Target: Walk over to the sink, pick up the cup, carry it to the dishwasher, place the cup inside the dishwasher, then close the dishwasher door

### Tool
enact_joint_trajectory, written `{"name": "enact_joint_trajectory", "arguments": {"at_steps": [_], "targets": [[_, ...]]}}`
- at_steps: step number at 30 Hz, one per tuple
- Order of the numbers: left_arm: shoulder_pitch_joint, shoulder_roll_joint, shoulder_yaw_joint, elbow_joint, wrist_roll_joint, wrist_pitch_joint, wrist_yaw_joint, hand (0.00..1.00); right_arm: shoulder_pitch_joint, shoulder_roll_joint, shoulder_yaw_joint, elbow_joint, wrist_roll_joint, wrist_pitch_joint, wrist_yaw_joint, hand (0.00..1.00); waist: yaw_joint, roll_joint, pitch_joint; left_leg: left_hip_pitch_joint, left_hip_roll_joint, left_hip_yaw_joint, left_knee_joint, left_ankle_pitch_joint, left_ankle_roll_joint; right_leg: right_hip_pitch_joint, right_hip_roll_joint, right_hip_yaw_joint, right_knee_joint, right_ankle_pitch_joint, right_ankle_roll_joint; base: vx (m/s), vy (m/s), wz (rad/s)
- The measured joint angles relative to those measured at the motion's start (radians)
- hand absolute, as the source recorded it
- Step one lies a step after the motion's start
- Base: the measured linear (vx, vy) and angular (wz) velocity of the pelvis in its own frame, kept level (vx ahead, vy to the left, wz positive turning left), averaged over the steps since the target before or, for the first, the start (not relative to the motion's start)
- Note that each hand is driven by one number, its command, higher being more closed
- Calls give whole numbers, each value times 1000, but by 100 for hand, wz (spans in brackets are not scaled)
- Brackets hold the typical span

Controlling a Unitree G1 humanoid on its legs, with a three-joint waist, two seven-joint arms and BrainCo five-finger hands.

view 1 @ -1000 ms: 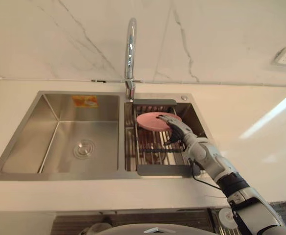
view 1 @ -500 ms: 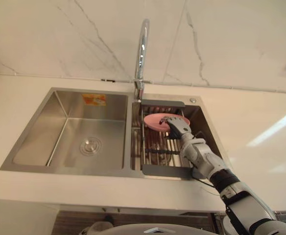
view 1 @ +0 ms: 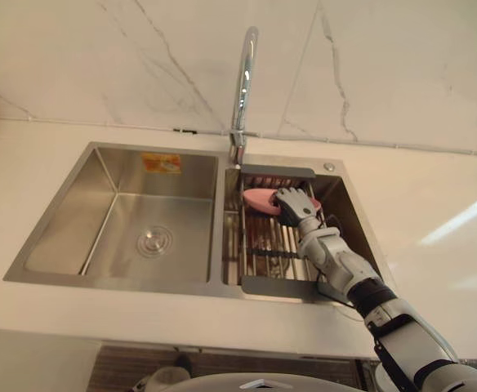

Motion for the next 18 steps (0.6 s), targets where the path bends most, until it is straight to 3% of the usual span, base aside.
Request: {"name": "enact_joint_trajectory", "arguments": {"at_steps": [13, 18], "targets": [[0, 0, -5, -1, 1, -7, 0, 0, 0, -27, -2, -14, 0, -22, -41, 100, 0, 0, 10, 2, 0, 4, 0, -2, 0, -1, -1, 6, 1, 0, 0, 0, 0, 0], [12, 0, -9, -11, 0, -7, 1, 0, 2, -57, -41, -125, 2, -38, -84, 100, -21, 6, 14, 3, 0, 9, 0, -4, 0, -3, -1, 15, 1, 0, 1, 0, 0, -2]]}}
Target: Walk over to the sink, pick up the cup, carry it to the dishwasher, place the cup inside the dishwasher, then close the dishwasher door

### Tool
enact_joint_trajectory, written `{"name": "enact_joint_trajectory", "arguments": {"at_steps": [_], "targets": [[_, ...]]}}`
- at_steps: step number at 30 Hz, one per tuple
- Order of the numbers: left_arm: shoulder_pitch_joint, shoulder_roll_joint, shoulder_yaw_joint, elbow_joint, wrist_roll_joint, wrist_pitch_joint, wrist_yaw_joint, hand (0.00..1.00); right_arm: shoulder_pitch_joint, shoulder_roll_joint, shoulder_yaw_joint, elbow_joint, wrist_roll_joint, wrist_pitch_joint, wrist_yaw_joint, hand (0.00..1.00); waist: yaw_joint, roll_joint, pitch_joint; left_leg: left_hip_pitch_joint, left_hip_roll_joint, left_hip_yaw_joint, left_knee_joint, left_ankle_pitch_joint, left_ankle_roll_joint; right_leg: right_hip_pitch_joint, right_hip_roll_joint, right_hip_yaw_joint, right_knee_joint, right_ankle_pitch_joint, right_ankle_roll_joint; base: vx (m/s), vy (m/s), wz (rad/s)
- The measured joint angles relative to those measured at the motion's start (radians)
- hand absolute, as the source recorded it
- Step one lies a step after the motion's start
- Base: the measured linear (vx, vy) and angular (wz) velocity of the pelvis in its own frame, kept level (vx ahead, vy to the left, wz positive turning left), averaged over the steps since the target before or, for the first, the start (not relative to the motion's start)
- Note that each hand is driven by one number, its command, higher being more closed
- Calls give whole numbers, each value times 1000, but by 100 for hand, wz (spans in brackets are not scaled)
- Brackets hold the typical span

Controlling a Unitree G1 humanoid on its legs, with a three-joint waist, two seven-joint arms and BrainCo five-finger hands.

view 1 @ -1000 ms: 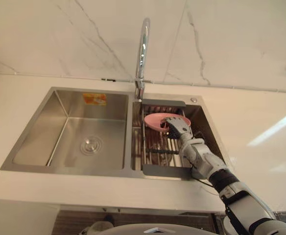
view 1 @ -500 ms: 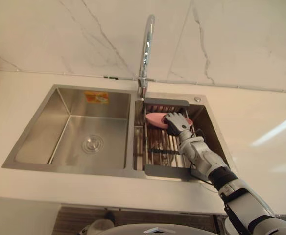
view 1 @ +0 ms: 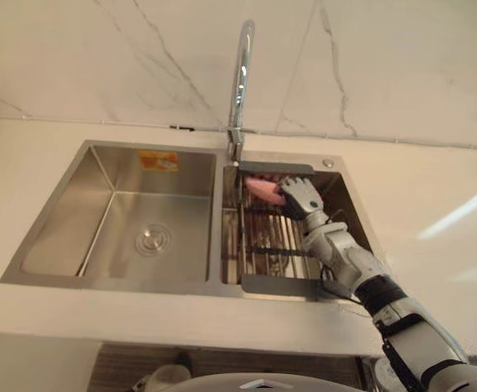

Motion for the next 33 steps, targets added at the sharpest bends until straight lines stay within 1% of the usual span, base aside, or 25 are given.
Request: {"name": "enact_joint_trajectory", "arguments": {"at_steps": [3, 9, 10, 19, 22, 23, 26, 29, 33], "targets": [[6, -2, 0, -6, -1, 0, 0, 0, 3, -17, -47, -60, 6, -17, -42, 100, -3, 4, 3, 5, 0, 9, 0, -1, 1, 0, 2, 4, 0, 0, 0, 0, 0, -8], [8, -4, -2, -6, -1, 0, 1, 0, 4, -23, -122, -143, 23, -24, -80, 100, -7, 6, 3, 9, 1, 12, 0, 0, 3, 1, 4, 8, 1, 0, 0, 0, 0, -1], [8, -4, -2, -6, -1, 0, 2, 0, 6, -23, -122, -156, 39, -23, -80, 100, -8, 6, 3, 10, 1, 13, 0, 0, 3, 1, 4, 8, 2, 0, 0, 0, 0, 0], [9, -4, -6, -6, -2, 1, 13, 0, 26, -22, -124, -228, 60, -26, -81, 100, -9, 7, 3, 21, 2, 22, 0, 0, 3, 3, 4, 24, 10, 1, 0, -8, 1, -3], [13, -3, -5, -6, -2, 1, 18, 0, 36, -22, -130, -288, 60, -26, -81, 100, -20, 7, 3, 24, 2, 26, 0, -2, 1, 3, 4, 27, 12, 0, 0, -36, 0, -4], [15, -3, -5, -6, -2, 1, 18, 0, 45, -22, -148, -311, 60, -26, -80, 100, -25, 7, 3, 24, 1, 27, 0, -4, 1, 3, 3, 28, 12, -1, 2, 0, 0, 0], [17, -3, -5, -6, -2, 1, 18, 0, 81, -23, -198, -335, 61, -23, -79, 100, -25, 6, 1, 25, 1, 28, 0, -6, 1, 3, 3, 32, 13, -2, 2, -13, 1, 0], [21, -3, -5, -6, -2, 1, 18, 0, 141, -41, -266, -360, 92, -7, -79, 100, -29, 6, 0, 29, 1, 43, 0, -9, 2, -1, 3, 54, 17, -2, 2, -20, 14, -14], [34, -3, -5, -4, -3, 5, 18, 0, 232, -104, -376, -359, 96, 25, -81, 100, -52, 8, -9, 43, 1, 90, 0, -23, 3, -19, 1, 95, 33, -4, 3, 0, 22, -32]]}}
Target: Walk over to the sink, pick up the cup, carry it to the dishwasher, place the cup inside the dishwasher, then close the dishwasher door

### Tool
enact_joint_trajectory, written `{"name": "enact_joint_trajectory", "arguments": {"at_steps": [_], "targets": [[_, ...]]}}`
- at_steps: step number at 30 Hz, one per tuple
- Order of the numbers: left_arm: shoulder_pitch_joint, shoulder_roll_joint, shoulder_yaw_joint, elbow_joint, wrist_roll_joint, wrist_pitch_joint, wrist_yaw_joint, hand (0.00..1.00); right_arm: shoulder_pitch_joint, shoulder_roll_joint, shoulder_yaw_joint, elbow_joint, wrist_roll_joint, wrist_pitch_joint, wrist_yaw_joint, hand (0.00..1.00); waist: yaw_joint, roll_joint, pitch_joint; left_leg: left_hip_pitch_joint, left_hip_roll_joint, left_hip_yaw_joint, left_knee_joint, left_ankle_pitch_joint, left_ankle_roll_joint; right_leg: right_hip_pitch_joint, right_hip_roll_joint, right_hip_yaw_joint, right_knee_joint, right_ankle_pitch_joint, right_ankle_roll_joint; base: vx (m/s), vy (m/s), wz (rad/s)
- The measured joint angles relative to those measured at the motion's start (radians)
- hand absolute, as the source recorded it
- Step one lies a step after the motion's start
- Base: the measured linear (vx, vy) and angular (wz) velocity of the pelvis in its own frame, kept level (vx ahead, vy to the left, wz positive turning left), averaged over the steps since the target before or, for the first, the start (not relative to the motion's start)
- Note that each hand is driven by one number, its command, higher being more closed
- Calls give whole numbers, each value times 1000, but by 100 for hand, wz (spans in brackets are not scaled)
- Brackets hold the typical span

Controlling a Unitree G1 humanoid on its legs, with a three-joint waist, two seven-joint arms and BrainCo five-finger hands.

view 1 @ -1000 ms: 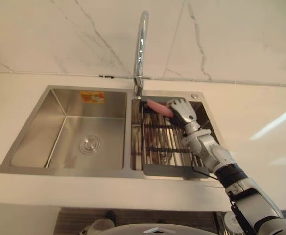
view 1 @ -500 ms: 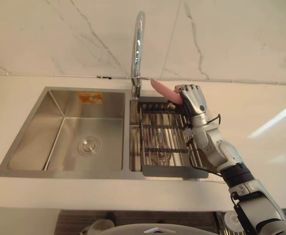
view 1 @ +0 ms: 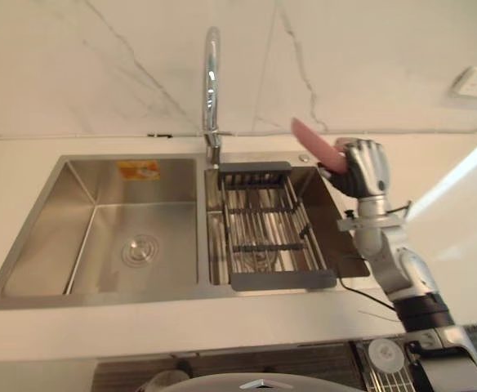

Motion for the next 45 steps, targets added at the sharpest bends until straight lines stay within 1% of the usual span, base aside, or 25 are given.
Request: {"name": "enact_joint_trajectory", "arguments": {"at_steps": [2, 4, 8, 10, 12, 13, 14, 15, 16, 17, 18, 19, 20, 21, 22, 25, 27, 29, 30, 31, 34, 37, 40, 43, 45], "targets": [[5, 0, 0, 0, -3, 11, 0, 0, 58, -23, -77, 2, -1, 11, -10, 100, -18, 1, -2, 6, -2, 16, 0, -6, 1, -7, -3, 15, 8, 1, 1, 18, 30, -30], [13, 2, 0, 0, -11, 26, 0, 0, 123, -60, -183, 12, -15, 20, -53, 100, -45, 1, -4, 5, -9, 29, 0, -7, 3, -33, -12, 35, 41, -9, 9, 24, 37, -22], [13, 9, -1, -1, -10, 44, 0, 0, 138, -149, -273, 130, -20, 43, -151, 100, -69, -12, 4, 1, -20, 72, 0, -8, 11, -81, -26, 78, 80, -8, 10, -8, 46, -32], [12, 10, 0, -2, -15, 51, 0, 0, 137, -191, -295, 186, -20, 51, -195, 100, -71, -17, 7, 2, -24, 105, 1, -16, 15, -115, -28, 97, 96, 2, 10, -63, 45, -51], [13, 10, 19, -2, -56, 61, 3, 0, 130, -231, -295, 214, -20, 47, -226, 100, -58, -23, 11, -11, -18, 173, 1, -20, 20, -175, -21, 60, 102, 46, -26, -106, 3, -94], [14, 10, 27, -1, -63, 65, 5, 0, 130, -235, -295, 214, -20, 40, -234, 100, -60, -27, 13, -16, -15, 191, 1, -24, 27, -187, -18, 46, 106, 55, -38, -146, -36, -97], [17, 10, 49, -1, -82, 73, 9, 0, 131, -234, -294, 214, -19, 32, -240, 100, -65, -36, 19, -17, -4, 228, 0, -26, 31, -207, -16, -1, 126, 51, -75, -140, -63, -76], [20, 9, 66, 0, -89, 76, 10, 0, 132, -232, -295, 220, -16, 28, -241, 100, -69, -26, 23, -13, 14, 250, 0, -22, 37, -216, -26, -51, 163, -6, -124, -133, -68, -72], [22, 1, 80, 1, -99, 88, 9, 0, 134, -232, -296, 252, -14, 18, -244, 100, -86, -19, 28, -15, 49, 264, 1, -14, 35, -241, -37, -121, 274, -56, -184, -51, -86, -39], [22, 0, 89, 1, -100, 96, 9, 0, 139, -232, -298, 275, -13, 13, -244, 100, -95, -12, 33, -16, 71, 264, 1, -10, 28, -243, -39, -144, 330, -64, -192, 12, -100, -24], [25, 1, 111, 2, -100, 112, 8, 0, 156, -233, -303, 327, -8, 5, -245, 100, -99, -5, 35, -23, 101, 265, 1, -2, 13, -236, -49, -164, 412, -81, -190, 57, -154, -19], [27, 8, 140, 2, -97, 123, 6, 0, 170, -233, -313, 376, -1, -6, -245, 100, -96, -48, 23, -38, 103, 263, 14, -3, -7, -217, -53, -151, 391, -88, -144, 56, -161, -18], [25, 17, 156, 1, -97, 128, 3, 0, 175, -234, -321, 398, 3, -12, -249, 100, -96, -66, 23, -59, 105, 261, 33, -7, -14, -214, -43, -152, 354, -96, -128, 68, -202, -32], [21, 18, 182, -1, -98, 138, -8, 0, 175, -235, -341, 434, 4, -21, -261, 100, -87, -84, 19, -101, 110, 261, 79, -14, -24, -199, -13, -148, 235, -90, -87, 54, -218, -52], [4, 10, 201, 7, -97, 151, -19, 0, 161, -239, -348, 461, 20, -28, -268, 100, -71, -77, 25, -143, 127, 261, 116, -25, -24, -189, 24, -141, 125, -44, -78, 40, -177, -58], [-8, 8, 218, 27, -101, 168, -20, 0, 152, -239, -344, 518, 44, -34, -269, 100, -59, -61, 34, -184, 164, 271, 213, -61, -32, -149, 71, -123, -19, 13, -72, -24, -80, -41], [-8, 8, 220, 41, -122, 175, -20, 0, 152, -238, -342, 518, 68, -33, -269, 100, -54, -52, 35, -188, 180, 292, 248, -83, -35, -151, 76, -105, -36, 17, -77, -20, 17, -33], [-8, 8, 226, 46, -134, 181, -20, 0, 153, -237, -342, 518, 75, -34, -269, 100, -58, -45, 38, -193, 182, 298, 259, -90, -34, -156, 74, -97, -39, 20, -73, -1, 49, -19], [-8, 9, 239, 46, -139, 181, -20, 0, 153, -232, -342, 518, 75, -34, -268, 100, -61, -34, 37, -194, 184, 301, 267, -96, -36, -156, 72, -95, -37, 27, -66, 23, 46, -6], [-9, 9, 245, 45, -140, 180, -20, 0, 153, -227, -342, 518, 74, -34, -268, 100, -61, -34, 40, -195, 186, 301, 275, -101, -35, -156, 72, -95, -36, 28, -66, 25, 63, -6], [-14, 8, 258, 45, -140, 176, -29, 0, 151, -206, -339, 516, 73, -28, -261, 100, -57, -30, 51, -197, 188, 300, 291, -112, -32, -154, 71, -95, -35, 41, -73, 26, 72, -1], [-23, -6, 258, 44, -150, 155, -48, 0, 145, -181, -328, 514, 69, -23, -243, 100, -48, -12, 70, -198, 183, 295, 295, -114, -30, -153, 65, -100, -35, 47, -72, 6, 77, 3], [-29, -34, 256, 43, -159, 137, -63, 0, 134, -154, -289, 511, 62, 10, -209, 100, -41, 28, 93, -198, 176, 283, 294, -114, -29, -148, 57, -110, -41, 48, -69, -29, 69, 9], [-30, -38, 256, 42, -159, 133, -65, 0, 132, -103, -288, 511, 62, 46, -167, 100, -41, 51, 105, -210, 171, 263, 290, -106, -25, -148, 54, -128, -42, 36, -59, -34, 35, 15], [-29, -38, 256, 41, -159, 132, -65, 0, 129, -89, -287, 511, 62, 63, -147, 100, -36, 58, 115, -210, 170, 262, 287, -103, -25, -149, 53, -129, -42, 35, -59, -27, 30, 7]]}}
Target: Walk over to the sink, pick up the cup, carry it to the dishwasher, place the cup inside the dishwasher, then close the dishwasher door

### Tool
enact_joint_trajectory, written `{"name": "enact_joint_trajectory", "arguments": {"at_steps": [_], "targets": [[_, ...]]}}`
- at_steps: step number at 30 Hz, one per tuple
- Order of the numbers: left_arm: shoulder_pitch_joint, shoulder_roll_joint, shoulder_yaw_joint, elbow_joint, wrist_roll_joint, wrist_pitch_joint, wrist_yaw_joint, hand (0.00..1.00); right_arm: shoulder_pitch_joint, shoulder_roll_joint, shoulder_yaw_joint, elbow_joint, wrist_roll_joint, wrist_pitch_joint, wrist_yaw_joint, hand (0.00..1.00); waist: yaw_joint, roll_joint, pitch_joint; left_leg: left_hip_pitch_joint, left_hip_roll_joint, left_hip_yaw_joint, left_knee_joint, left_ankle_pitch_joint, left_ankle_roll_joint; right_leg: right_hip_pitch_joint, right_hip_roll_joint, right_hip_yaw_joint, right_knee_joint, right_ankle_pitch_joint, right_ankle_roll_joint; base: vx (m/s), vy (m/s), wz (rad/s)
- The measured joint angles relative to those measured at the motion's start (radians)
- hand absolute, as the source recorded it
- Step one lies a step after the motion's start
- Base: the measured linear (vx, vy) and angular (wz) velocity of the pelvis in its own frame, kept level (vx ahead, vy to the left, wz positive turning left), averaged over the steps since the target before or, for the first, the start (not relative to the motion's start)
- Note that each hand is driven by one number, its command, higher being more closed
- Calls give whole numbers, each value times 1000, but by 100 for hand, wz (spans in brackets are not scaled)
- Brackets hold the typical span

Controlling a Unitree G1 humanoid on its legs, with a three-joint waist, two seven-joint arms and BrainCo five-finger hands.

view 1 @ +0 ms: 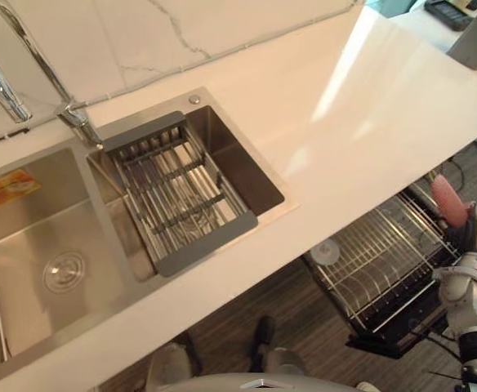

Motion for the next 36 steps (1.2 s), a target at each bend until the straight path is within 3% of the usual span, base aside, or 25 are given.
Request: {"name": "enact_joint_trajectory", "arguments": {"at_steps": [10, 12, 15, 25, 32, 33, 36], "targets": [[-34, 0, 1, 2, 0, -5, -5, 0, -144, -2, 51, 21, 42, 64, 21, 100, -17, 73, 111, -45, -40, -47, -48, 52, 12, -46, -30, -48, 1, 13, -6, -32, 44, 8], [-60, 0, -1, 3, 0, -6, -6, 0, -246, -61, 90, 85, 58, 77, 22, 100, -12, 116, 153, -73, -66, -83, -79, 74, 18, -88, -44, -43, 8, 41, -7, -18, 51, -4], [-91, 2, -17, 1, -1, -28, -6, 0, -352, -98, 123, 121, 61, 91, 31, 100, -4, 150, 203, -77, -96, -85, -157, 117, 27, -140, -53, -13, 9, 69, -15, -13, 53, -21], [-182, 18, -121, 0, -78, -40, -23, 0, -441, -140, 195, 170, 123, 184, 41, 100, 10, 174, 258, -202, -134, -103, -188, 144, 40, -312, -67, 71, 8, 121, -17, 8, 33, -15], [-228, 37, -128, 3, -111, -37, -21, 0, -448, -135, 238, 188, 175, 234, 39, 100, 23, 165, 265, -238, -141, -104, -186, 141, 39, -375, -66, 131, 8, 136, -17, 5, 28, -18], [-232, 37, -128, 3, -116, -36, -21, 0, -452, -133, 244, 180, 190, 234, 39, 0, 30, 157, 271, -247, -143, -104, -182, 138, 36, -396, -63, 156, 8, 142, -17, 3, 6, -35], [-232, 30, -126, 12, -117, -33, -21, 0, -491, -100, 287, 156, 239, 231, 51, 0, 40, 123, 293, -267, -148, -104, -139, 104, 29, -438, -53, 230, 7, 153, -13, -6, 8, -60]]}}
